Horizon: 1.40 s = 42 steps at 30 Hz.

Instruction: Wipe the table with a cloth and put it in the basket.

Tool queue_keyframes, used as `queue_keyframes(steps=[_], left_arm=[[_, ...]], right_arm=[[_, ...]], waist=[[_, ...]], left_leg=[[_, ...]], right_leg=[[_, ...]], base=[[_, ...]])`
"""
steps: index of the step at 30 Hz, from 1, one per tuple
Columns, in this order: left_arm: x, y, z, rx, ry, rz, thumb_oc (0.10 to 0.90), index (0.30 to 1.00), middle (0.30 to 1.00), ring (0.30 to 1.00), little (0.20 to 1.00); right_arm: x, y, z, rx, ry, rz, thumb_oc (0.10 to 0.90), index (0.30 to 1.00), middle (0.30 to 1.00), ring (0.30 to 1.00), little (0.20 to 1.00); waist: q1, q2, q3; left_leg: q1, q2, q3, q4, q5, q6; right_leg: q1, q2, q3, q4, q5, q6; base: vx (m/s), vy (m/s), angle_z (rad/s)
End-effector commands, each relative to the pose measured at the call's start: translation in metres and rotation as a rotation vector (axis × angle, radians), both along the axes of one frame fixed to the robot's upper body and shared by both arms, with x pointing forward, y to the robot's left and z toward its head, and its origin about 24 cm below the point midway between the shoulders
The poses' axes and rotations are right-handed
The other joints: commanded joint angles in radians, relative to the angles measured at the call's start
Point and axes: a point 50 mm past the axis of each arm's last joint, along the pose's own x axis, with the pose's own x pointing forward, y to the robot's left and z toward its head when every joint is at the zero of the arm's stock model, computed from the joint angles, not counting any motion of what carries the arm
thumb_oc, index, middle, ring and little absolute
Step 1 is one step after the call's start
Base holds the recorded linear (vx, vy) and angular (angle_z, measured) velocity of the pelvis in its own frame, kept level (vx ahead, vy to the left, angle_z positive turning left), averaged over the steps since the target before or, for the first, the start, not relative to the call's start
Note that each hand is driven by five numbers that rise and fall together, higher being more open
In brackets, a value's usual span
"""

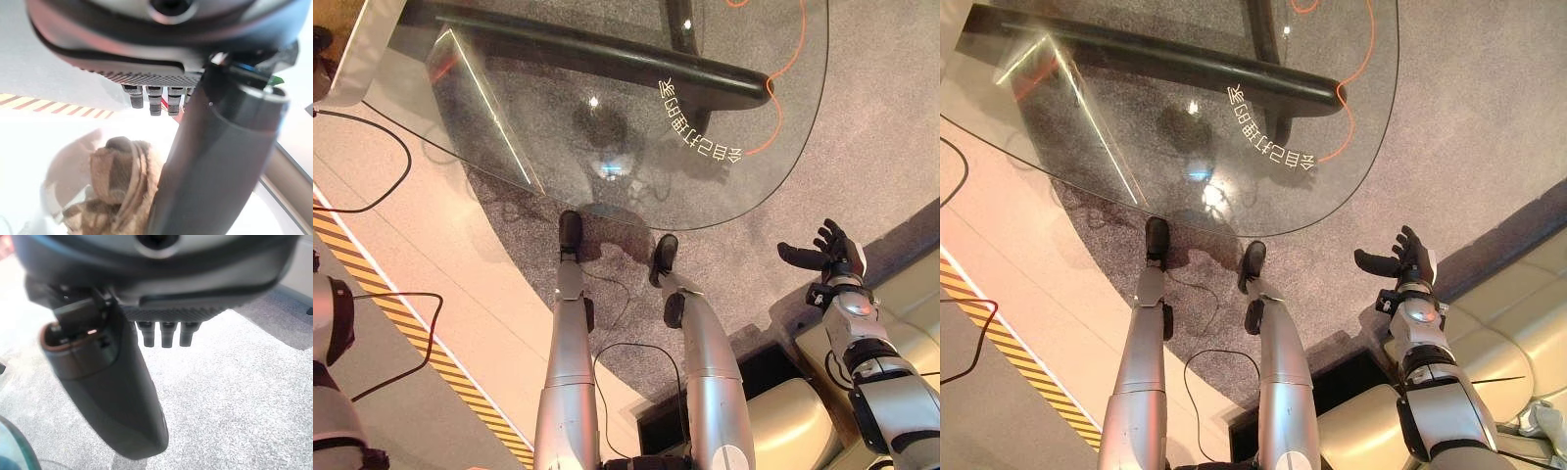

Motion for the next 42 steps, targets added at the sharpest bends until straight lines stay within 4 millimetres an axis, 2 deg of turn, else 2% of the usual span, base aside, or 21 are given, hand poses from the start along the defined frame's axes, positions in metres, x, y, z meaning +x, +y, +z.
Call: queue_keyframes(steps=[1, 4, 14, 26, 29, 36, 42], left_arm=[[-0.046, 0.037, 0.017, -0.029, -0.179, 0.158, 0.8, 0.9, 0.9, 0.9, 0.9], [-0.048, 0.04, 0.014, -0.043, -0.191, 0.164, 0.8, 0.9, 0.9, 0.9, 0.9], [-0.065, 0.054, 0.01, -0.089, -0.234, 0.23, 0.8, 0.9, 0.9, 0.9, 0.9], [-0.081, 0.062, 0.009, -0.085, -0.313, 0.341, 0.8, 0.9, 0.9, 0.9, 0.9], [-0.087, 0.064, 0.007, -0.077, -0.335, 0.383, 0.8, 0.9, 0.9, 0.9, 0.9], [-0.085, 0.071, -0.021, -0.092, -0.269, 0.365, 0.8, 0.9, 0.9, 0.9, 0.9], [-0.073, 0.07, -0.076, -0.112, -0.121, 0.29, 0.8, 0.9, 0.9, 0.9, 0.9]], right_arm=[[-0.047, -0.059, -0.005, -0.119, 0.065, -0.148, 0.8, 0.9, 0.9, 0.9, 0.9], [-0.053, -0.07, 0.001, -0.131, 0.057, -0.159, 0.8, 0.9, 0.9, 0.9, 0.9], [-0.057, -0.08, 0.009, -0.167, 0.055, -0.152, 0.8, 0.9, 0.9, 0.9, 0.9], [-0.062, -0.08, 0.002, -0.167, 0.073, -0.141, 0.8, 0.9, 0.9, 0.9, 0.9], [-0.066, -0.079, -0.005, -0.162, 0.1, -0.146, 0.8, 0.9, 0.9, 0.9, 0.9], [-0.079, -0.073, -0.031, -0.139, 0.191, -0.165, 0.8, 0.9, 0.9, 0.9, 0.9], [-0.097, -0.065, -0.058, -0.131, 0.31, -0.169, 0.8, 0.9, 0.9, 0.9, 0.9]], waist=[[0.016, 0.063, -0.024], [0.014, 0.079, -0.024], [0.012, 0.1, -0.024], [0.01, 0.101, -0.024], [0.013, 0.1, -0.024], [0.027, 0.099, -0.024], [0.048, 0.109, -0.076]], left_leg=[[0.068, -0.041, 0.139, 0.101, -0.132, 0.098], [0.067, -0.045, 0.136, 0.088, -0.119, 0.099], [0.077, -0.047, 0.132, 0.075, -0.105, 0.085], [0.103, -0.044, 0.13, 0.071, -0.101, 0.077], [0.125, -0.045, 0.127, 0.065, -0.102, 0.072], [0.222, -0.058, 0.126, 0.031, -0.1, 0.062], [0.334, -0.084, 0.129, -0.039, -0.094, 0.056]], right_leg=[[0.114, 0.061, 0.061, -0.161, 0.078, 0.042], [0.106, 0.052, 0.058, -0.15, 0.07, 0.044], [0.113, 0.053, 0.076, -0.154, 0.06, 0.04], [0.138, 0.054, 0.081, -0.152, 0.051, 0.037], [0.157, 0.056, 0.083, -0.156, 0.048, 0.038], [0.256, 0.046, 0.079, -0.201, 0.049, 0.045], [0.37, 0.032, 0.055, -0.263, 0.049, 0.051]], base=[[-0.01, 0.043, 0.0], [-0.02, 0.05, 0.05], [-0.01, 0.041, -0.02], [0.0, 0.0, 0.0], [0.0, 0.0, 0.0], [0.0, -0.03, 0.01], [0.02, -0.02, 0.03]])
